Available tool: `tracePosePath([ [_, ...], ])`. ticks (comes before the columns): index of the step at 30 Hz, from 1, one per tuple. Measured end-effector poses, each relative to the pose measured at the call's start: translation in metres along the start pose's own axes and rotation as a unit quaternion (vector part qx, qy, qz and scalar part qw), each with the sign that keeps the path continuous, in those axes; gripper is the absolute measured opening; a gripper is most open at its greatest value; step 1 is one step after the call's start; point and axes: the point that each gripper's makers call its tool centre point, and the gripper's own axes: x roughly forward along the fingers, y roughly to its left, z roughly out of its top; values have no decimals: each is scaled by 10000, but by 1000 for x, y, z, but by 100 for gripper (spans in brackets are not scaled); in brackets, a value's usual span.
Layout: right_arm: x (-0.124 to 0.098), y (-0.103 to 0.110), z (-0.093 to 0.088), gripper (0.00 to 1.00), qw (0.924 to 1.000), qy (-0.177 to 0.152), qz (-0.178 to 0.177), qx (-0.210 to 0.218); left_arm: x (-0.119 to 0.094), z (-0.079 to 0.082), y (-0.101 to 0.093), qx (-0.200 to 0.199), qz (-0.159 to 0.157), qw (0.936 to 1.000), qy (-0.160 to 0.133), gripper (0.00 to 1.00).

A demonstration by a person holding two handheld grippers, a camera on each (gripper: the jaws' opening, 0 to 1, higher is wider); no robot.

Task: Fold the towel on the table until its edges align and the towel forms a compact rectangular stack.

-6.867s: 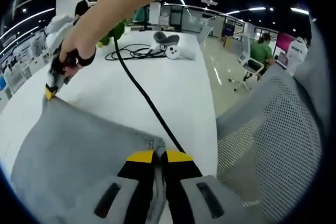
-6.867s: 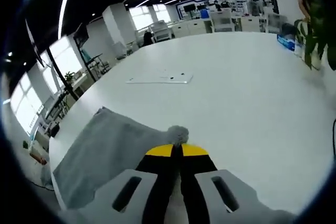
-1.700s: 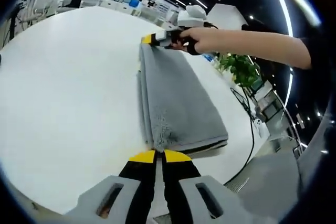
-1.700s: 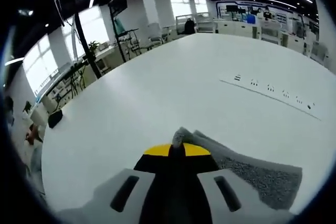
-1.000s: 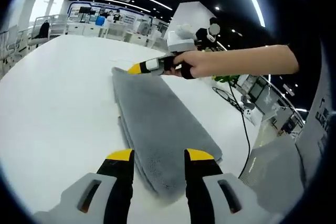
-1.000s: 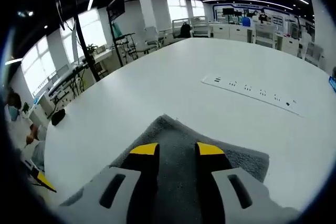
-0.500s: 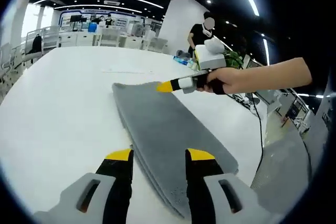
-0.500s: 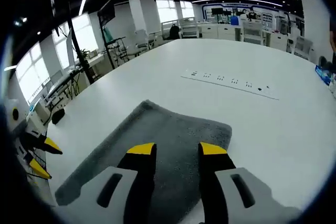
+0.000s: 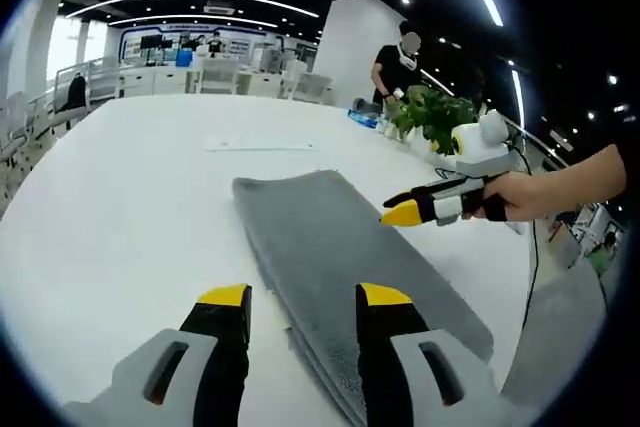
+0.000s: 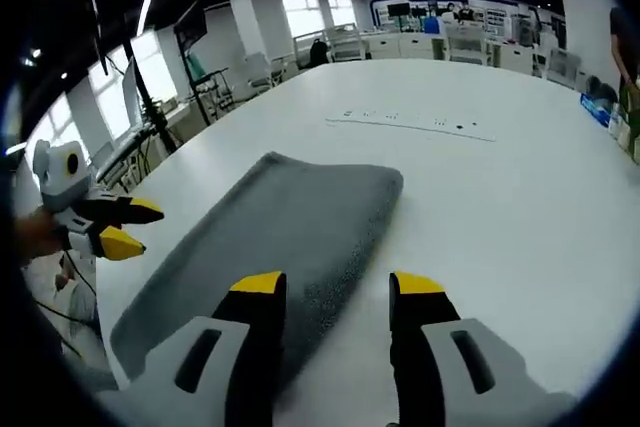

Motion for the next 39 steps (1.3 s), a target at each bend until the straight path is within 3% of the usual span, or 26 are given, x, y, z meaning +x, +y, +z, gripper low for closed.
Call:
tracePosePath([
  [2,-3,3,-6,41,10000,-8,12,80,5,-3,2,81,25,9999,94,43],
  [5,-6,8,-11,37,9998,-17,1,176,5,-6,17,300,483,9982,211,32],
  [8,-5,14,-18,36,9998,-2,36,206,10,-6,15,51,387,9991,149,31],
  [12,-5,19,-23,34,9995,-3,87,293,15,-12,16,100,453,9986,241,30],
  [24,-1,27,-29,11,9996,-30,178,236,24,-30,14,115,557,9972,495,18],
  [26,-1,29,-28,10,9996,-35,232,-168,26,-34,8,158,445,9971,596,8],
  [27,-1,30,-29,9,9997,-24,220,-131,27,-36,1,190,334,9972,649,5],
  [29,0,30,-29,8,9997,-15,219,-117,29,-34,3,627,473,9942,729,4],
  [34,1,29,-30,8,9997,35,218,-137,30,-34,4,445,440,9953,743,3],
  [39,1,28,-30,7,9995,9,244,-213,31,-35,3,639,387,9941,781,2],
])
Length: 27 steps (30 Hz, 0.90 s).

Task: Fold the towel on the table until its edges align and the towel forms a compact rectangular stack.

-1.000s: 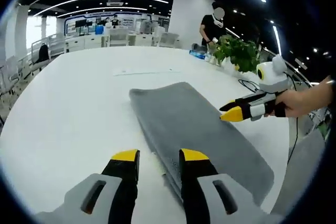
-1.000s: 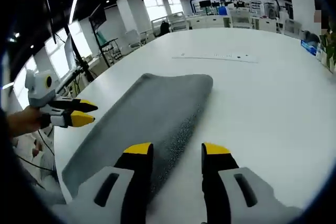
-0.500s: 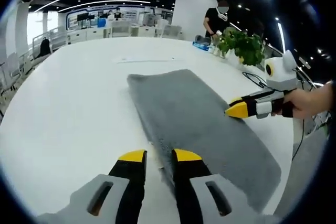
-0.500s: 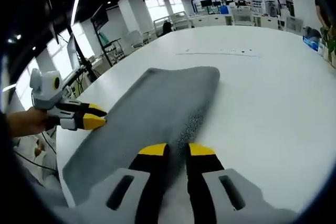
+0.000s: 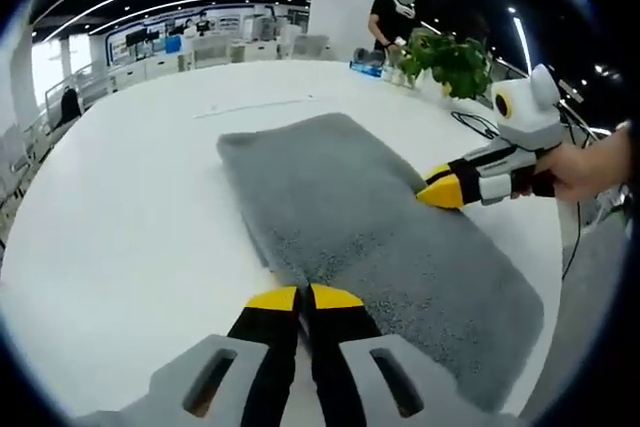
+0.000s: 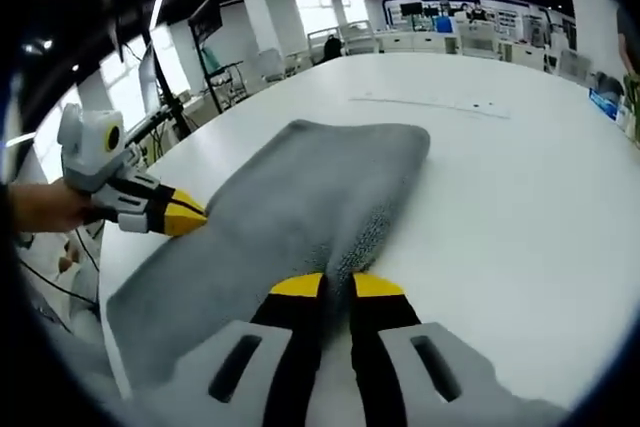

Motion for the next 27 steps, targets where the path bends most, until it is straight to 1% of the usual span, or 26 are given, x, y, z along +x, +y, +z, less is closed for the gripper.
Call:
tracePosePath([
  [2,0,0,0,7,9999,-3,23,-130,0,0,0,-26,-46,10000,58,2],
  [3,0,0,0,7,9995,10,32,-319,1,0,0,-108,-80,9999,98,2],
  [4,0,1,0,7,9987,19,31,-512,0,1,-2,-106,-108,9998,109,2],
  [5,0,2,-1,7,9985,21,30,-541,1,1,-3,-85,-129,9998,126,2],
  [9,-3,1,-2,6,9997,-4,53,-244,4,2,-11,2,-155,9997,168,2],
  [12,-7,-2,-5,6,9997,-6,55,-249,7,4,-19,109,-165,9997,169,2],
  [13,-9,-3,-6,6,9996,-3,44,-272,9,5,-24,185,-182,9995,177,2],
  [15,-17,-10,-11,6,9997,-24,1,-248,11,7,-33,289,-217,9991,199,2],
  [19,-30,-23,-19,6,9998,-82,-65,-161,17,9,-50,375,-323,9986,193,2],
  [20,-35,-28,-22,6,9998,-90,-94,-135,19,11,-57,555,-374,9976,181,2],
  [21,-41,-33,-25,6,9998,-102,-123,-104,21,12,-61,634,-374,9971,196,2],
  [24,-51,-43,-32,6,9998,-138,-160,-5,27,16,-77,749,-422,9960,239,2],
  [27,-60,-54,-36,6,9997,-57,-247,-37,33,20,-91,880,-484,9946,256,2],
])
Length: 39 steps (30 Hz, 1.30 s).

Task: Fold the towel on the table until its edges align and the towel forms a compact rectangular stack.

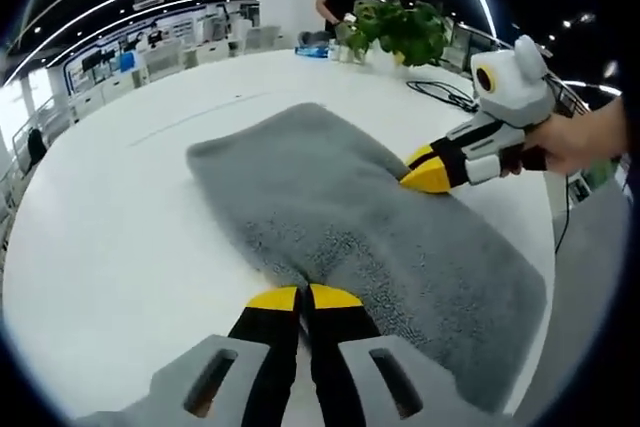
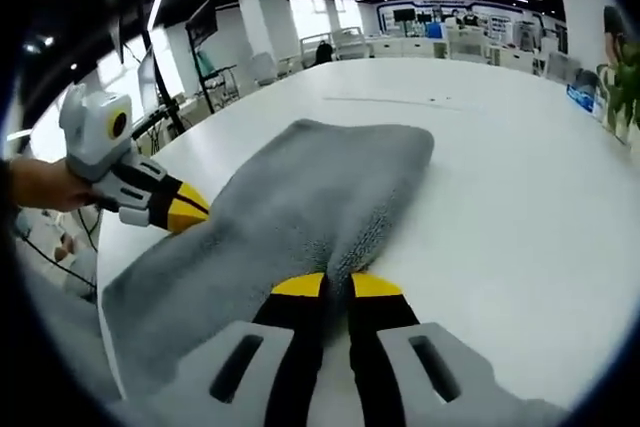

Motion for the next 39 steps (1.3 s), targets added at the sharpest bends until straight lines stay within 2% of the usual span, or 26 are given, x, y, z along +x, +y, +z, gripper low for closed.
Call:
tracePosePath([
  [6,-19,-22,-10,6,9998,115,-151,-87,12,10,-24,209,-31,9998,12,2],
  [11,-32,-35,-18,6,9994,119,-313,-80,17,16,-43,569,-19,9984,21,2],
  [19,-35,-36,-19,6,9992,57,-407,21,15,14,-45,753,-152,9970,110,2],
  [25,-37,-37,-19,6,9992,-47,-359,144,14,14,-45,679,-128,9976,20,2],
  [28,-37,-36,-19,6,9990,-102,-359,237,14,14,-43,374,-119,9992,-50,2],
  [31,-37,-37,-19,6,9986,-200,-378,302,13,14,-41,-395,-174,9988,-238,2],
  [32,-37,-37,-19,6,9986,-219,-380,299,13,13,-39,-1005,-207,9941,-349,2],
  [33,-37,-37,-19,6,9984,-248,-387,340,13,12,-37,-1149,-241,9923,-405,2],
  [37,-36,-39,-19,6,9983,-292,-377,326,12,12,-39,-1031,-201,9937,-401,2],
  [39,-36,-39,-18,7,9977,-303,-331,512,12,12,-40,-1048,-170,9934,-443,2],
])
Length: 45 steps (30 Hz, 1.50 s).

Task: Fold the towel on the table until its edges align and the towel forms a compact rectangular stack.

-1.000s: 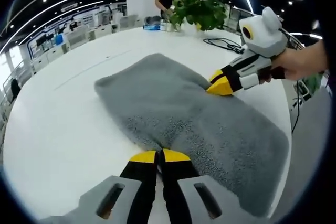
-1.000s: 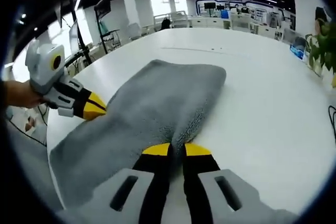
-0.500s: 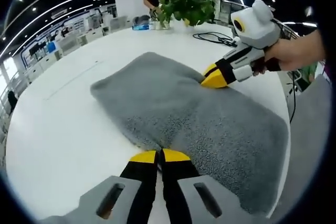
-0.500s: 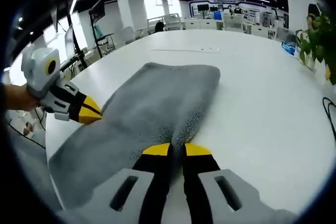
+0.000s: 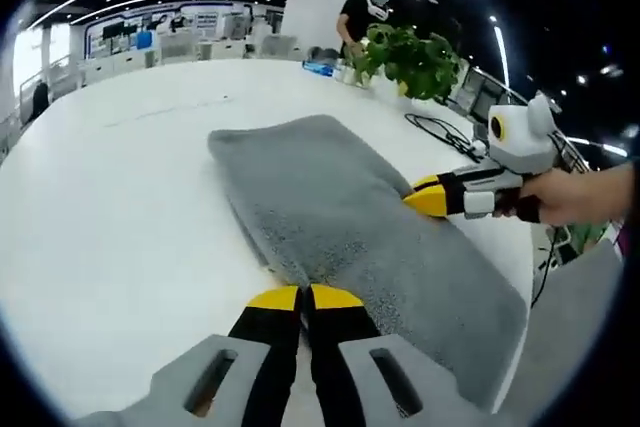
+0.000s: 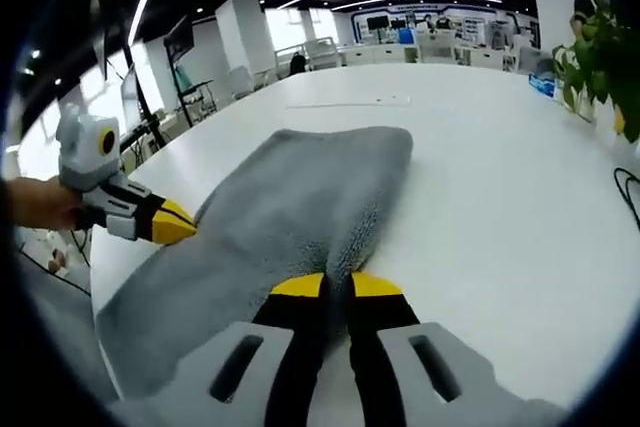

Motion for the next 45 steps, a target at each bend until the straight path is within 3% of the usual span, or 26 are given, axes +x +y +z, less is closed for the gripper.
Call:
tracePosePath([
  [3,0,-1,1,7,9996,59,183,191,0,1,1,-488,7,9988,-1,3],
  [7,-6,-1,6,11,9996,29,275,32,-4,1,6,-660,-6,9978,-27,6],
  [13,-18,0,3,30,9996,52,225,-131,-18,8,11,-816,141,9963,-225,23],
  [18,-33,5,7,34,9988,-35,217,-431,-33,13,5,-545,205,9975,-408,34],
  [25,-52,31,8,37,9937,-15,508,-996,-53,4,-19,319,-35,9993,-207,43],
  [30,-63,40,1,37,9941,7,553,-935,-63,-1,-27,463,-86,9987,-197,46],
  [36,-75,51,-10,36,9928,102,597,-1035,-75,-15,-34,982,-133,9951,49,48],
  [45,-89,66,-38,34,9926,304,667,-966,-83,-27,-45,1090,-341,9932,244,48],
])
